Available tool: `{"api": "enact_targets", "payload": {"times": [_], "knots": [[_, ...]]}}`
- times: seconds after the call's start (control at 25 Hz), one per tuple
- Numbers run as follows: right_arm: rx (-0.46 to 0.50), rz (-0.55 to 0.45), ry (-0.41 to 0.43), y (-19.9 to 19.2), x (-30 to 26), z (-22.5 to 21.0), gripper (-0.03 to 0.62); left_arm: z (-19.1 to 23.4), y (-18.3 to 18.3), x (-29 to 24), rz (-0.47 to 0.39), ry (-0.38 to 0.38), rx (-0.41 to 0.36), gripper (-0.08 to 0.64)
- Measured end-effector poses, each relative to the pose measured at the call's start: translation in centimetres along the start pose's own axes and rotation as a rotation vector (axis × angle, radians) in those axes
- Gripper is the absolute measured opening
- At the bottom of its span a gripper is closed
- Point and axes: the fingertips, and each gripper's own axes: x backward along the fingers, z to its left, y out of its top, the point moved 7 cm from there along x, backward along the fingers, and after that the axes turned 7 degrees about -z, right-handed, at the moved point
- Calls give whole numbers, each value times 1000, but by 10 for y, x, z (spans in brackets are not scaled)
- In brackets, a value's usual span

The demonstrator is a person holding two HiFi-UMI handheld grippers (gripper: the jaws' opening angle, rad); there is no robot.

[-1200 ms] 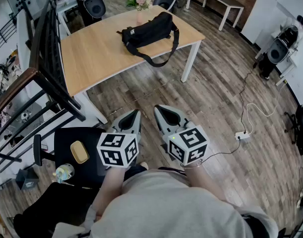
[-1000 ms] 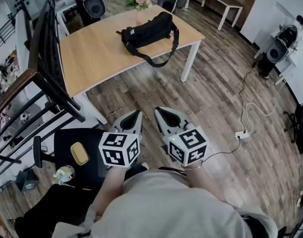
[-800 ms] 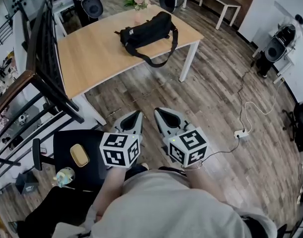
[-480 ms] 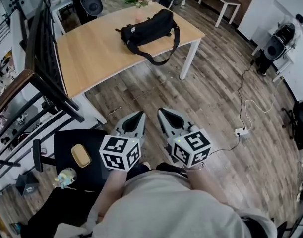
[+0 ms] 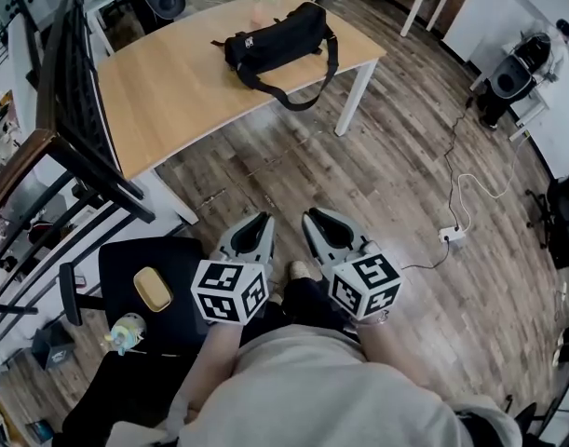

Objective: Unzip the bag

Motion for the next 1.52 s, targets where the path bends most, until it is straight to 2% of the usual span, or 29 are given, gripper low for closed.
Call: {"api": "enact_targets", "payload": {"times": [0.36,0.48,0.96,1.2,1.52], "knots": [[-11,39,36,1,-45,-33,74,25,4,-37,1,66,16,31],[-32,33,61,10,-76,-55,86,39,15,-64,-9,99,7,81],[-20,-5,143,65,-192,-152,104,87,69,-189,-44,181,-67,84],[-12,-21,125,80,-212,-203,104,92,82,-245,-85,195,-52,84],[-57,-7,121,77,-226,-232,103,95,80,-278,-21,200,-62,84]]}}
